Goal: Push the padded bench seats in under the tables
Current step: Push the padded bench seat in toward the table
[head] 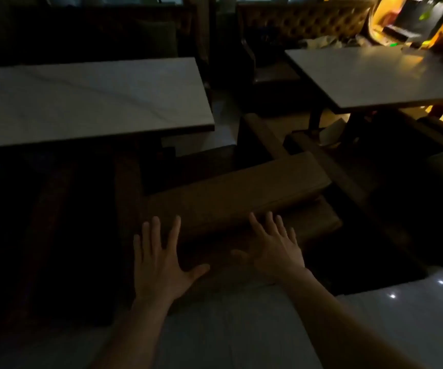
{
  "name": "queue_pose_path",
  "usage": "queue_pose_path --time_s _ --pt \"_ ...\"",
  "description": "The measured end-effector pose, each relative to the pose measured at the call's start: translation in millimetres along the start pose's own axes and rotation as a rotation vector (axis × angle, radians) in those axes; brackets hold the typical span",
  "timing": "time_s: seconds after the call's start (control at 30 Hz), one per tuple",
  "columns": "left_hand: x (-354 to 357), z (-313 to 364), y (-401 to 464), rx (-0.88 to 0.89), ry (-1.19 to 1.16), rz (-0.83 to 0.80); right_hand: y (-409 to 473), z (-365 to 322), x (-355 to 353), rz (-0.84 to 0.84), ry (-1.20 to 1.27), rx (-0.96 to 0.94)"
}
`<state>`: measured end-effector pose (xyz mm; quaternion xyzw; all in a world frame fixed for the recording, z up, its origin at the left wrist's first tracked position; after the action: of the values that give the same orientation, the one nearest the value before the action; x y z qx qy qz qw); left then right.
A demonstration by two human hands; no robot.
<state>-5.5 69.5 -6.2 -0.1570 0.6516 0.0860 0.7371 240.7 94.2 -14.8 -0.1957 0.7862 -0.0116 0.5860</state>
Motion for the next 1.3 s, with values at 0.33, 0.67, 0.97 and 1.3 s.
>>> queue_pose_path --time_s 0.33,0.67,0.97,1.3 --pt "70 9 -18 -0.067 -0.081 0.114 23 43 77 -0.103 -0.044 -0.015" --pt "145 3 -19 -0.021 -0.057 -0.039 47 51 110 -0.06 -0.103 -0.038" --pt "146 4 3 -0.014 -0.093 0.002 66 61 104 -0.006 -0.125 -0.076" --pt "148 -13 13 0.037 -0.11 0.059 67 48 116 -0.026 -0.187 -0.057"
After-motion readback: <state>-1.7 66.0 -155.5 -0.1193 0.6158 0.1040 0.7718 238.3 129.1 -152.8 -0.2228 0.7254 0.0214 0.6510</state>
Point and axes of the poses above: each hand's wrist, its own y-axis towards the middle knuckle, its own x-axis out of the palm, z = x × y, the point moved 7 cm from there along y, towards the middle knuckle, and after that the axes turned 15 degrees about -x, right-handed, at the moved point
